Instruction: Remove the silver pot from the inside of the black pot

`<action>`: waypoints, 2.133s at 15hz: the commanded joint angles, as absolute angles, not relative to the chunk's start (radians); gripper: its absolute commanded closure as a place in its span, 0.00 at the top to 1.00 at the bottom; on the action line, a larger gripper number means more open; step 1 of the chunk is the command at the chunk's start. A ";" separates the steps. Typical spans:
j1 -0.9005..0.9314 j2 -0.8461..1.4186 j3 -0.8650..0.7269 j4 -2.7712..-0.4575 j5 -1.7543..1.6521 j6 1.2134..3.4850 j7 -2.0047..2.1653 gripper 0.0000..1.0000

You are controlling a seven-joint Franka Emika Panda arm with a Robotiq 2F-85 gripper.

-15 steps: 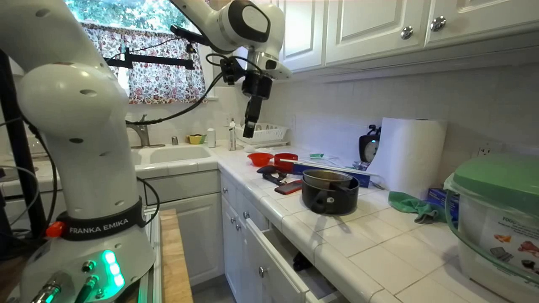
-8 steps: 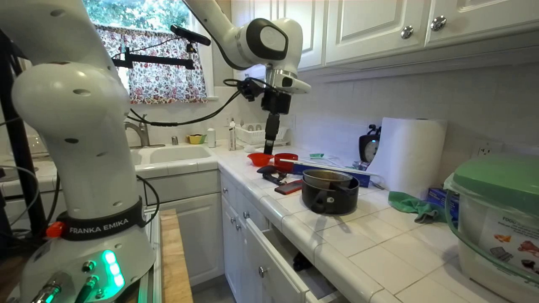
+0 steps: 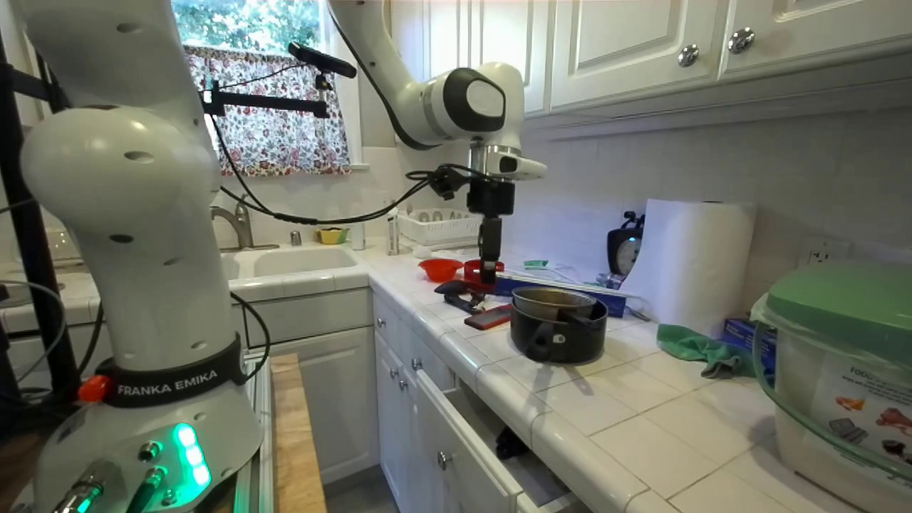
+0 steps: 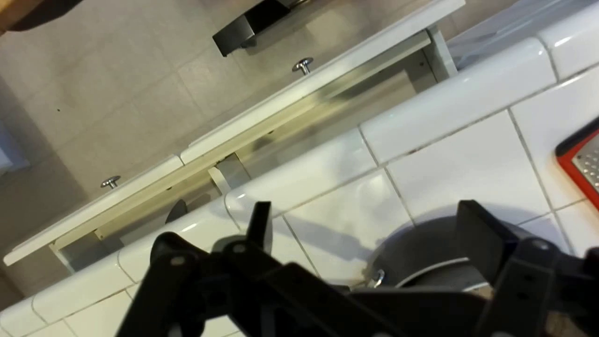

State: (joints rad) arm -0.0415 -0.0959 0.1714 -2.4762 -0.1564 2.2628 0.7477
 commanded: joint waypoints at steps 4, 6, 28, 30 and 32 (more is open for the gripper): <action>-0.004 -0.055 0.120 -2.458 -0.186 2.307 0.773 1.00; -0.018 -0.075 0.122 -2.478 -0.359 2.339 0.958 1.00; 0.058 0.151 -0.022 -2.420 -0.440 2.744 1.085 1.00; 0.070 0.163 -0.031 -2.407 -0.441 2.742 1.084 0.75; 0.082 0.178 -0.039 -2.395 -0.441 2.738 1.087 0.66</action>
